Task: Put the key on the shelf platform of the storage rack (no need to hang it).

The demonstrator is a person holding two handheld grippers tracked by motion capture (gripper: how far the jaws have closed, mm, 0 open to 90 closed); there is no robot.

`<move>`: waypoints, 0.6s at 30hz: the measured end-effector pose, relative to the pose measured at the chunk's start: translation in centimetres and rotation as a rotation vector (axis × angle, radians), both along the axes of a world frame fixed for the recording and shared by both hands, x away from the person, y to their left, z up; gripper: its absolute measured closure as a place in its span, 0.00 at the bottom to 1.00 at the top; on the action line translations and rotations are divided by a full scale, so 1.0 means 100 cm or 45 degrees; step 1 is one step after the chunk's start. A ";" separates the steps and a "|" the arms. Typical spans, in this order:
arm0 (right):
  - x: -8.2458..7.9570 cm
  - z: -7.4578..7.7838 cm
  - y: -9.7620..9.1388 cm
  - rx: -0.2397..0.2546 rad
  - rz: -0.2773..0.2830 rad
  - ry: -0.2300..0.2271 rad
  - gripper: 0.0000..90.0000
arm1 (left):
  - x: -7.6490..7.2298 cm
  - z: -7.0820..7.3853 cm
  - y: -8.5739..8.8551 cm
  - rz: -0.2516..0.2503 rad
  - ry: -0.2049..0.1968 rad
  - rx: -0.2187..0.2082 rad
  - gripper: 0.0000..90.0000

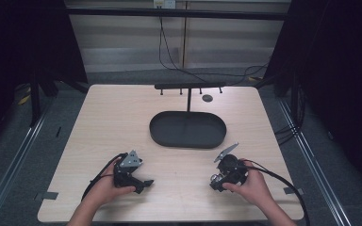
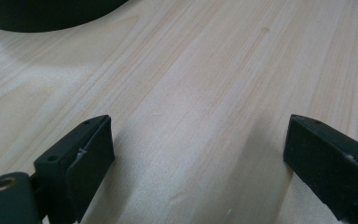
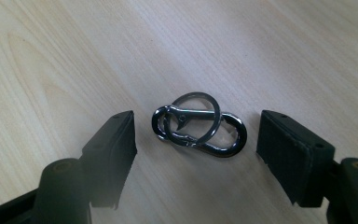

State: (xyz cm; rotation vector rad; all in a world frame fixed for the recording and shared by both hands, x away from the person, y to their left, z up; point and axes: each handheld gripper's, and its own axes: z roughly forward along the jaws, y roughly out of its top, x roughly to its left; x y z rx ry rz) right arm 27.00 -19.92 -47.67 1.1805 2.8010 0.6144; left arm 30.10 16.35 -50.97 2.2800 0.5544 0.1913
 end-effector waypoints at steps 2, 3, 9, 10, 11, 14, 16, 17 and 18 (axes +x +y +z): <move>0.000 0.000 0.000 -0.002 0.001 -0.005 0.36 | 0.000 0.000 0.000 -0.001 0.000 0.000 0.09; -0.001 0.001 -0.001 -0.018 0.008 -0.027 0.43 | 0.000 0.000 0.000 -0.001 0.000 0.000 0.09; -0.002 0.001 0.000 -0.025 0.002 -0.053 0.49 | 0.000 0.000 0.000 -0.001 0.000 0.000 0.09; -0.001 0.001 -0.001 -0.023 0.003 -0.051 0.50 | 0.000 0.000 0.000 -0.001 0.000 0.001 0.09; -0.001 0.001 -0.001 -0.022 0.003 -0.051 0.50 | 0.000 0.000 0.000 -0.001 0.000 0.001 0.09; 0.000 0.001 -0.001 -0.020 -0.003 -0.051 0.52 | 0.000 0.000 0.000 -0.002 0.000 0.001 0.09; 0.000 0.002 -0.001 -0.020 -0.003 -0.048 0.54 | 0.000 0.000 0.000 -0.003 0.000 0.002 0.09; 0.001 0.002 -0.001 -0.024 0.000 -0.050 0.55 | 0.000 0.000 0.000 -0.003 0.000 0.001 0.09; 0.001 0.002 -0.001 -0.025 -0.001 -0.048 0.56 | 0.000 0.000 0.000 -0.002 0.001 -0.004 0.09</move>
